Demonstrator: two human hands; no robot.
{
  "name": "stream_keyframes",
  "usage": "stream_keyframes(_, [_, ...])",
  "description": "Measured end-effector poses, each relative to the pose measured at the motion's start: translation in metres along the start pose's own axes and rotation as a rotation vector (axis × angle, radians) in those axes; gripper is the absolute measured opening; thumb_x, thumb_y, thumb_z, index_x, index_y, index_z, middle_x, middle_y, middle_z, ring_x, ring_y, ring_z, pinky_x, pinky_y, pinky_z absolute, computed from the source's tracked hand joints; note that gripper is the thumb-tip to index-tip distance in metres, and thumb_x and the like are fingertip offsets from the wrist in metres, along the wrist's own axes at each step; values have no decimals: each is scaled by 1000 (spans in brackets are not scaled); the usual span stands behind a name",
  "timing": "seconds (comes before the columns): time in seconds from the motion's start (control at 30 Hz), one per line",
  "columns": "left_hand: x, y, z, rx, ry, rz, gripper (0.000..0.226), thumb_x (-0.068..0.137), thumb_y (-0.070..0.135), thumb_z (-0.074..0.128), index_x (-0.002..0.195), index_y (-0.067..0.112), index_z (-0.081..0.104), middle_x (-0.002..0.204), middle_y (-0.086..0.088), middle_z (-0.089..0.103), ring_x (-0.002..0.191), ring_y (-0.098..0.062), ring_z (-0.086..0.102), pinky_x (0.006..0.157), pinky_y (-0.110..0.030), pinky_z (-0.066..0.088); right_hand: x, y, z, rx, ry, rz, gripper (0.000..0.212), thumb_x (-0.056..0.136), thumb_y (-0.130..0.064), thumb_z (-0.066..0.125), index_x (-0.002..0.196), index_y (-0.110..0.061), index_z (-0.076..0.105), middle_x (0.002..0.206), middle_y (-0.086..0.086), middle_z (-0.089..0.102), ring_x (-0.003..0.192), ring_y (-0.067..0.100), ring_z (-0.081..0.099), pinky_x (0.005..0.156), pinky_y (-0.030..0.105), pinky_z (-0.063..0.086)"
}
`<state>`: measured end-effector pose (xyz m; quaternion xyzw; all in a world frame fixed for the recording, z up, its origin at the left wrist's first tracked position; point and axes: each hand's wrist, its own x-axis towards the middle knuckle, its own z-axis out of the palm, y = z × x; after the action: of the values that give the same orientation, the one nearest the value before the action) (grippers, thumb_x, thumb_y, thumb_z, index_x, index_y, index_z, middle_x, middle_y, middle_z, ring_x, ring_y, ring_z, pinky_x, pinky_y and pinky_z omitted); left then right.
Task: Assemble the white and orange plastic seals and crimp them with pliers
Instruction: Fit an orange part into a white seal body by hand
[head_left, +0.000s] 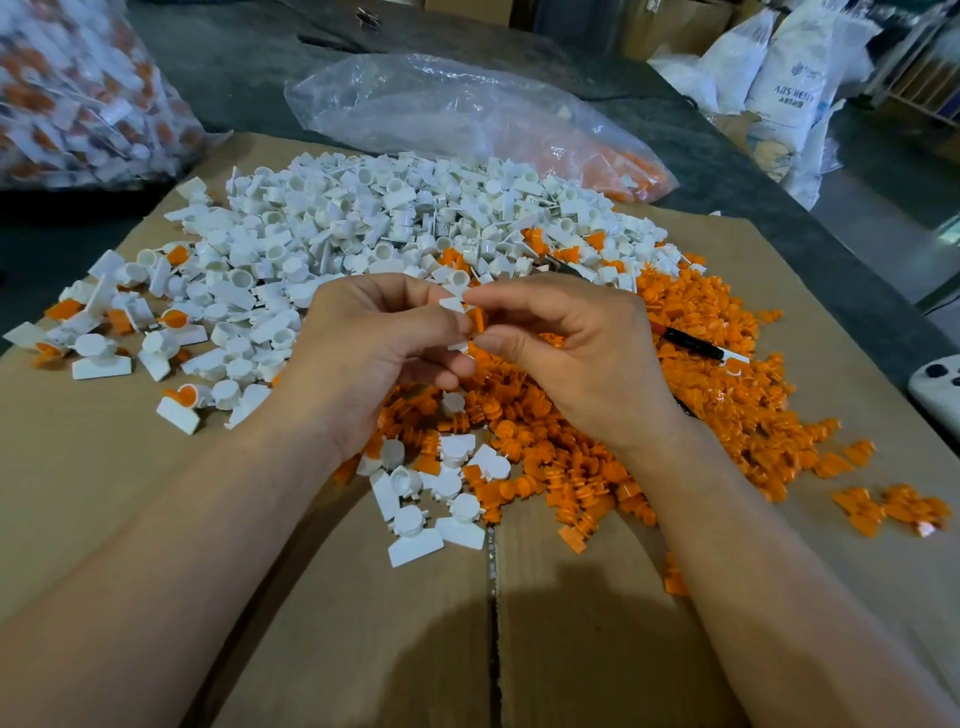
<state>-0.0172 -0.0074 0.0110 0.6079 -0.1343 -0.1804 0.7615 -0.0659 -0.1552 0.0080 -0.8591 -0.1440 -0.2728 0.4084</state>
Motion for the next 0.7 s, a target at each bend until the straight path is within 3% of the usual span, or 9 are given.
stream_keyframes(0.3, [0, -2, 1, 13, -5, 2, 15, 77, -8, 61, 69, 4, 61, 52, -2, 62, 41, -12, 59, 41, -16, 47, 0, 1, 1, -1, -3, 13, 32, 76, -9, 67, 107, -4, 65, 91, -7, 62, 88, 10, 63, 80, 29, 53])
stream_keyframes(0.5, [1, 1, 1, -46, -11, -31, 15, 75, -7, 60, 66, 4, 56, 38, 4, 52, 38, -9, 57, 38, -14, 44, 0, 4, 0, 71, -33, 100, 50, 76, -1, 68, 118, -21, 51, 94, -17, 60, 87, -5, 62, 82, 16, 51])
stream_keyframes(0.7, [1, 2, -1, -65, -12, -33, 16, 75, -7, 60, 64, 4, 56, 40, 4, 54, 38, -9, 56, 37, -14, 42, -1, 5, 0, 54, -30, 94, 46, 76, -3, 68, 116, -21, 53, 96, -8, 63, 88, 3, 64, 82, 25, 53])
